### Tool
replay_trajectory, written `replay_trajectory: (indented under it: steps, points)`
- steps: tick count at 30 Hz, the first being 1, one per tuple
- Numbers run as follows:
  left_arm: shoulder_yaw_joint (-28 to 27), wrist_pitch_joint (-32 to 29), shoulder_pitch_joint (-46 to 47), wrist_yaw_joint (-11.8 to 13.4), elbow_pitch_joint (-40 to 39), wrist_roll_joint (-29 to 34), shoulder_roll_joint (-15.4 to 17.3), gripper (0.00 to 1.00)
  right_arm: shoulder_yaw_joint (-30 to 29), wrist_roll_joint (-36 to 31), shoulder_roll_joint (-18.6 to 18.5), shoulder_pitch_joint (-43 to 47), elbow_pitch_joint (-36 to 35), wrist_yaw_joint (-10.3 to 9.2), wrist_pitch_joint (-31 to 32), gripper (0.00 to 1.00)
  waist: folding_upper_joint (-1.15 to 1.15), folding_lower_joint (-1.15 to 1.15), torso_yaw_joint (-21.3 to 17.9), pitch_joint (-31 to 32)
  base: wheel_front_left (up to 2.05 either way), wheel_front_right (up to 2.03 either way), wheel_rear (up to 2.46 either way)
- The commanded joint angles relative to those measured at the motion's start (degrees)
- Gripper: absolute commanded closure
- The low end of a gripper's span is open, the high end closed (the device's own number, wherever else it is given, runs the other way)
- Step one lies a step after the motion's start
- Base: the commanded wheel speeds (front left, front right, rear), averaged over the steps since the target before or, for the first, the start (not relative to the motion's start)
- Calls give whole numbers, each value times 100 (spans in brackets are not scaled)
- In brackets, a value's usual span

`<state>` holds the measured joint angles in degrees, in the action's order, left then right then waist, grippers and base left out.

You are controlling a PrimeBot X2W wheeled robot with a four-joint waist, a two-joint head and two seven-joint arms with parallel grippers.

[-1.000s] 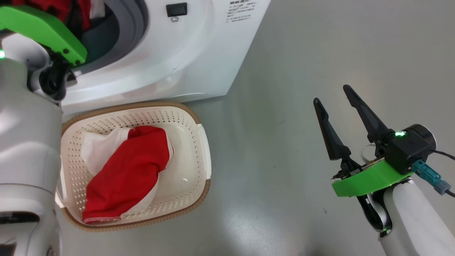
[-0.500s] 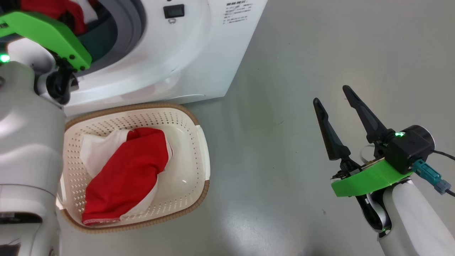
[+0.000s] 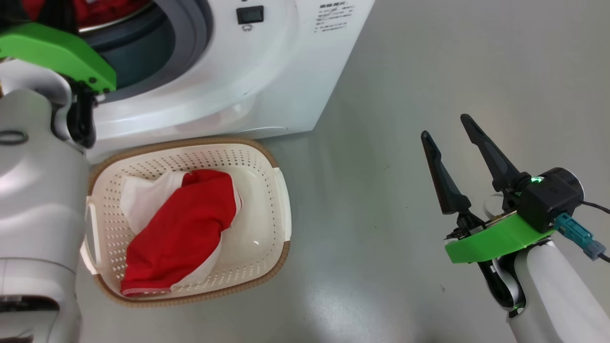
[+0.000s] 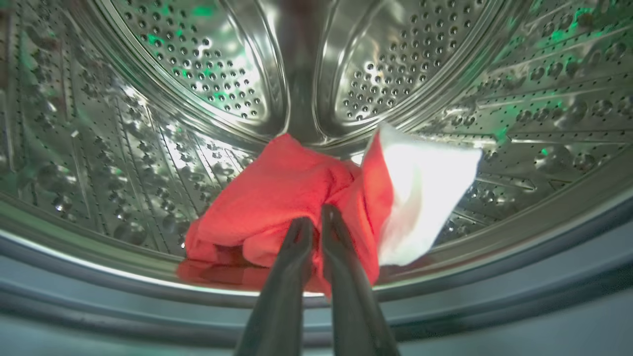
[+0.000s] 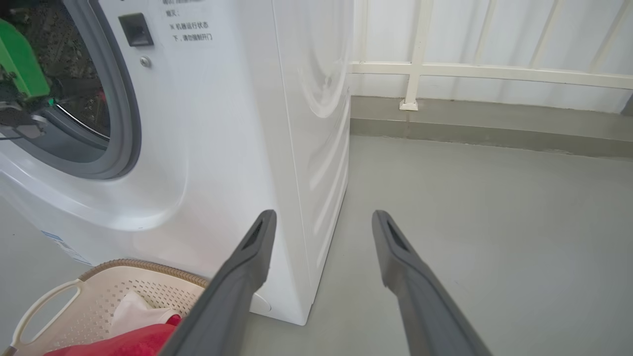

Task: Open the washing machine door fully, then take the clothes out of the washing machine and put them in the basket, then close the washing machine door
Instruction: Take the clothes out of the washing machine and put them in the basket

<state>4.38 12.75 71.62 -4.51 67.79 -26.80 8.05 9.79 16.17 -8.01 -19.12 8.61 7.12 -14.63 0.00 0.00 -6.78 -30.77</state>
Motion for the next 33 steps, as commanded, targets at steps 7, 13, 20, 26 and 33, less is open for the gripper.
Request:
replay_trajectory:
  steps: [7,13,20,26,33]
  points:
    - [-236,220,-526,57,-1091,86,368,100,-24,26,-34,12,-166,36,-37,0,0,0,135,122,0,0,0]
    - [-505,223,-1611,189,-2690,609,347,100,-126,-17,46,78,-159,36,-37,0,0,0,210,312,0,0,0]
    - [-644,224,-2863,324,-4019,1286,177,100,-138,-90,115,187,-72,36,-37,0,0,0,261,641,0,0,0]
    - [-804,224,-3611,308,-4701,1551,46,100,-122,-122,164,300,-8,36,-37,0,0,0,290,933,0,0,0]
    - [-912,224,-4341,281,-5239,1733,-129,100,-137,-139,204,428,64,36,-37,0,0,0,285,1253,0,0,0]
